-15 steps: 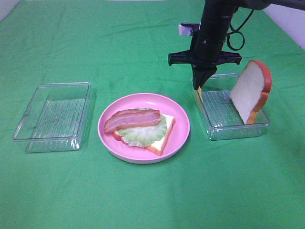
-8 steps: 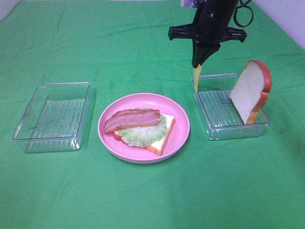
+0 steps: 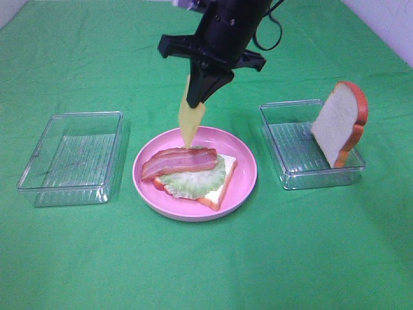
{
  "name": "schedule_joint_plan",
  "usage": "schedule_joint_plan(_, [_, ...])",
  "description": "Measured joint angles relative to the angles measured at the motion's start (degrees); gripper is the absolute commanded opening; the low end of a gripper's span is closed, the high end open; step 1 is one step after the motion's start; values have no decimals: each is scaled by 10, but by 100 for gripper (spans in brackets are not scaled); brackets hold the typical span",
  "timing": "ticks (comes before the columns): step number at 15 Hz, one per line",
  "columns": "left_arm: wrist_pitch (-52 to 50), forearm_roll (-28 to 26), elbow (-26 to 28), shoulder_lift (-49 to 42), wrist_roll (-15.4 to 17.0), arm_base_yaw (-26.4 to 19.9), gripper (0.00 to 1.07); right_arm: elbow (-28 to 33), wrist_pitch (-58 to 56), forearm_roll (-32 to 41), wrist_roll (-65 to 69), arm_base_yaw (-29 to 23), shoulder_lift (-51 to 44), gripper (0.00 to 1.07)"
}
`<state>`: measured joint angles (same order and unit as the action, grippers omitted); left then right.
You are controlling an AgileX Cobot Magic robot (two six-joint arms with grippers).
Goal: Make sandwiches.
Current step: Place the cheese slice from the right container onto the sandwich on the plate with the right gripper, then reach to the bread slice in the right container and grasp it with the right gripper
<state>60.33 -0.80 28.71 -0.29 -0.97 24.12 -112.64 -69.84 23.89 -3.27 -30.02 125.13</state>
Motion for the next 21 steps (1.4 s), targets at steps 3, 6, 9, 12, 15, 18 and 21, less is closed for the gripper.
schedule_joint_plan(3, [0,0,0,0,0,0,70,50,10,7,-5,-48,1,0])
schedule_joint_plan(6, [0,0,0,0,0,0,70,56,44,5,-2,-51,23,0])
schedule_joint_plan(9, [0,0,0,0,0,0,70,57,56,-68,45,-51,33,0])
schedule_joint_plan(12, [0,0,0,0,0,0,70,57,60,-128,77,-50,34,0])
schedule_joint_plan(15, [0,0,0,0,0,0,70,57,62,-131,78,-50,35,35])
schedule_joint_plan(18, [0,0,0,0,0,0,70,57,62,-135,78,-50,35,71])
schedule_joint_plan(21, [0,0,0,0,0,0,70,57,61,-164,89,-50,35,71])
